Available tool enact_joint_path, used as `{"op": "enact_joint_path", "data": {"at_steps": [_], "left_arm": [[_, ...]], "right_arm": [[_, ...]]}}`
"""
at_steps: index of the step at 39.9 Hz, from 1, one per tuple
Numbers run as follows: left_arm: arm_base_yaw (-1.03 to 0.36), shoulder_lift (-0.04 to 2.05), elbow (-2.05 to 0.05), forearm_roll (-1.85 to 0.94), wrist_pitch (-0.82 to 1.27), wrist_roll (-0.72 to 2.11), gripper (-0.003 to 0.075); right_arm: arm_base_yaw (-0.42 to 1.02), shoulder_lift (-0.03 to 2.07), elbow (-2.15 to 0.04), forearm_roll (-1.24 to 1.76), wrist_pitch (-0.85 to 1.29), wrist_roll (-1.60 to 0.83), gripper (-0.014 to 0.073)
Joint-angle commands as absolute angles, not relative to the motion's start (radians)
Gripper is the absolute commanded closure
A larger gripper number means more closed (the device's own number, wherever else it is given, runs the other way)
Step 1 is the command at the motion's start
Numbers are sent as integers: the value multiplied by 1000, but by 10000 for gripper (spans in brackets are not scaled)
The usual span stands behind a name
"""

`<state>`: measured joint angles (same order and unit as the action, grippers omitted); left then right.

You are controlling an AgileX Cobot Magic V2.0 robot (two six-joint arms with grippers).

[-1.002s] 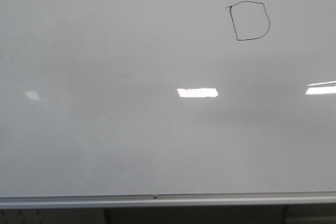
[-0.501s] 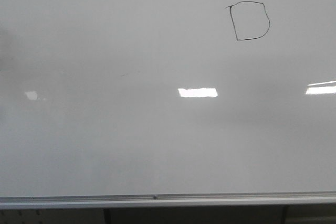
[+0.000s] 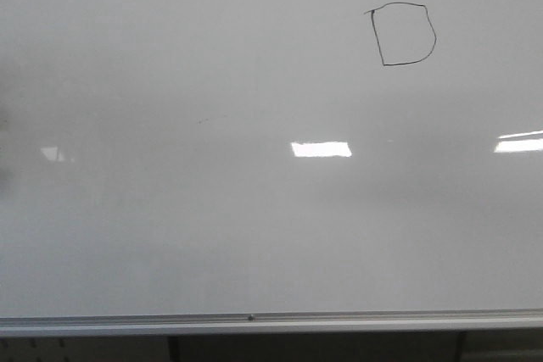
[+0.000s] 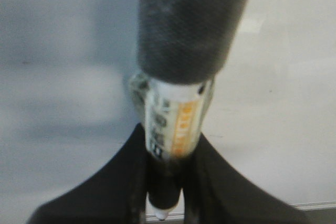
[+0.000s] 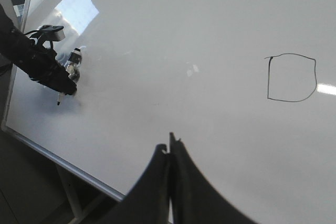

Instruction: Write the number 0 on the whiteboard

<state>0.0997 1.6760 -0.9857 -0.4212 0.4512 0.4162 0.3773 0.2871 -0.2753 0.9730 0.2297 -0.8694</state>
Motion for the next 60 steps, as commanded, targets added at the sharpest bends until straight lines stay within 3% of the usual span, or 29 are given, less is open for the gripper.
{"op": "enact_joint_path", "data": {"at_steps": [1, 9, 21, 35, 50, 54, 60], "left_arm": [[101, 1662, -1011, -437, 374, 407, 631], [101, 1662, -1011, -437, 367, 407, 351], [101, 1639, -1011, -432, 395, 407, 184], [101, 1350, -933, -374, 471, 409, 183], [101, 897, -708, -376, 441, 409, 190], [101, 762, -641, -376, 418, 409, 246], [101, 580, -553, -376, 399, 409, 411]], "right_arm": [[378, 294, -301, 992, 193, -878, 661], [378, 294, -301, 992, 193, -878, 661], [378, 294, -301, 992, 193, -878, 661], [378, 294, -301, 992, 191, -878, 661], [378, 294, -301, 992, 192, -878, 661], [378, 294, -301, 992, 192, -878, 661], [378, 294, -301, 992, 193, -878, 661]]}}
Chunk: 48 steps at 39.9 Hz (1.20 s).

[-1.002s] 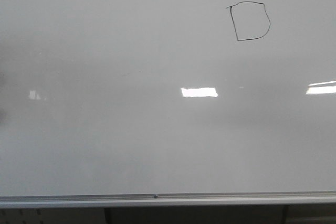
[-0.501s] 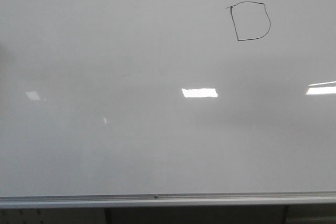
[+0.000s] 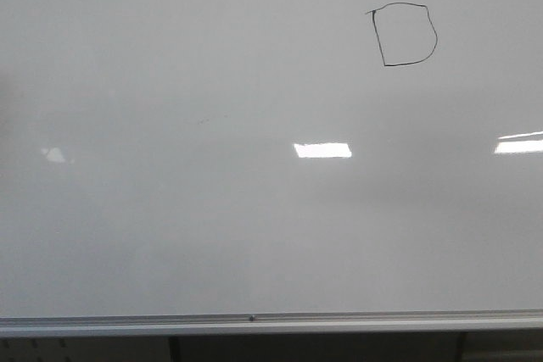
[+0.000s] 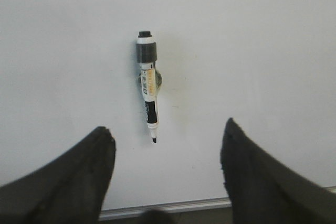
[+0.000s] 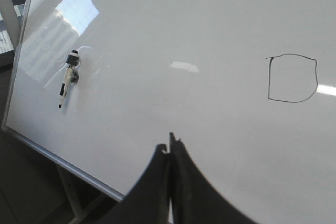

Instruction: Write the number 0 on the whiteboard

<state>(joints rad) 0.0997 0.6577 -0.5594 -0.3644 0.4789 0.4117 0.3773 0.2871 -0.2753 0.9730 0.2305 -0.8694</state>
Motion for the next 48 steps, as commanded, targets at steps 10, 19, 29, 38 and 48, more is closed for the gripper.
{"op": "enact_joint_path", "data": {"at_steps": [10, 19, 29, 38, 48], "left_arm": [[101, 352, -471, -376, 399, 409, 680], [101, 284, -472, -397, 401, 409, 740], [101, 284, -472, -397, 401, 409, 740], [101, 284, -472, -397, 401, 409, 740], [101, 273, -455, -384, 372, 407, 740]], "right_arm": [[378, 294, -301, 992, 193, -878, 661], [378, 294, -301, 992, 193, -878, 661], [378, 294, -301, 992, 193, -878, 661], [378, 294, -301, 992, 193, -878, 661], [378, 294, -301, 992, 193, -878, 661]]}}
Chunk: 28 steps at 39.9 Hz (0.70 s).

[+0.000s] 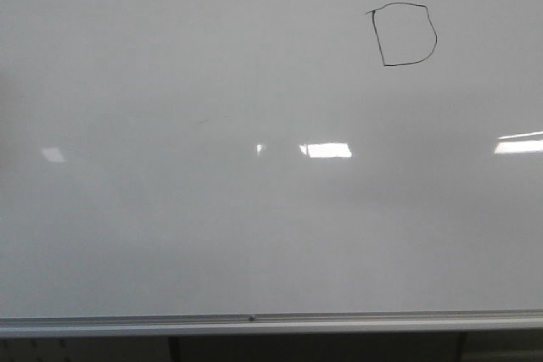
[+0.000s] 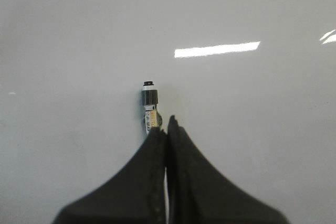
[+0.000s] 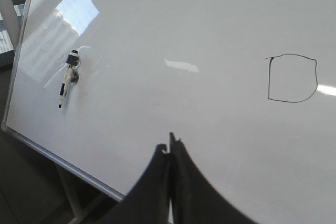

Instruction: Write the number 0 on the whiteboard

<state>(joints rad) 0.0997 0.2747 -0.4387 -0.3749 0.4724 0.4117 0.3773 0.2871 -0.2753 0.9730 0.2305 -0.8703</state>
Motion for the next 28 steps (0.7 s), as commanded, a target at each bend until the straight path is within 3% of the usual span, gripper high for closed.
{"op": "enact_joint_path", "data": {"at_steps": [1, 15, 28], "left_arm": [[101, 262, -449, -379, 360, 405, 740], [20, 76, -221, 32, 154, -46, 740], [19, -23, -27, 22, 83, -61, 740]], "right_arm": [[378, 294, -301, 992, 193, -878, 661], [378, 294, -301, 992, 195, -878, 661], [378, 294, -301, 992, 198, -878, 661]]}}
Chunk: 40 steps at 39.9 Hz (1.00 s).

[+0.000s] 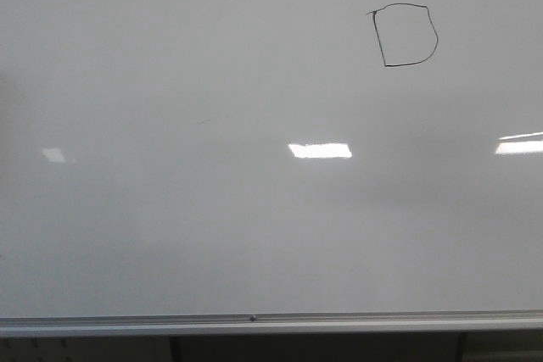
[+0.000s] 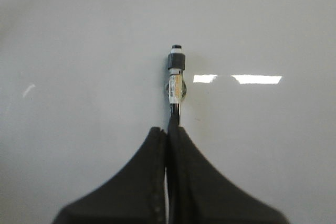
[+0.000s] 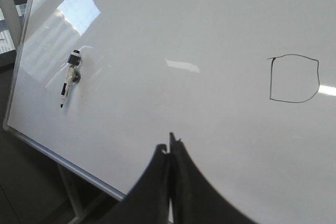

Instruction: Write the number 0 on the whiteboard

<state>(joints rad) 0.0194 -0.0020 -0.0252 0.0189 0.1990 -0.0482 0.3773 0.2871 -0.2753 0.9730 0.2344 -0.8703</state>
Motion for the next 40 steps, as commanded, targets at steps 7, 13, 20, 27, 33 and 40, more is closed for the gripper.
{"op": "enact_joint_path", "data": {"at_steps": [7, 13, 20, 27, 33, 40], "left_arm": [[19, -23, 28, 22, 18, -61, 740], [19, -22, 28, 22, 24, -61, 740], [19, -22, 28, 22, 24, -61, 740], [19, -22, 28, 22, 24, -61, 740], [19, -22, 28, 22, 24, -61, 740], [19, -22, 28, 22, 24, -61, 740]], "right_arm": [[378, 294, -301, 992, 199, -878, 661], [378, 294, -301, 992, 199, -878, 661], [378, 294, -301, 992, 199, -878, 661], [378, 294, -301, 992, 199, -878, 661], [378, 294, -301, 992, 199, -878, 661], [378, 294, -301, 992, 199, -878, 661]]}}
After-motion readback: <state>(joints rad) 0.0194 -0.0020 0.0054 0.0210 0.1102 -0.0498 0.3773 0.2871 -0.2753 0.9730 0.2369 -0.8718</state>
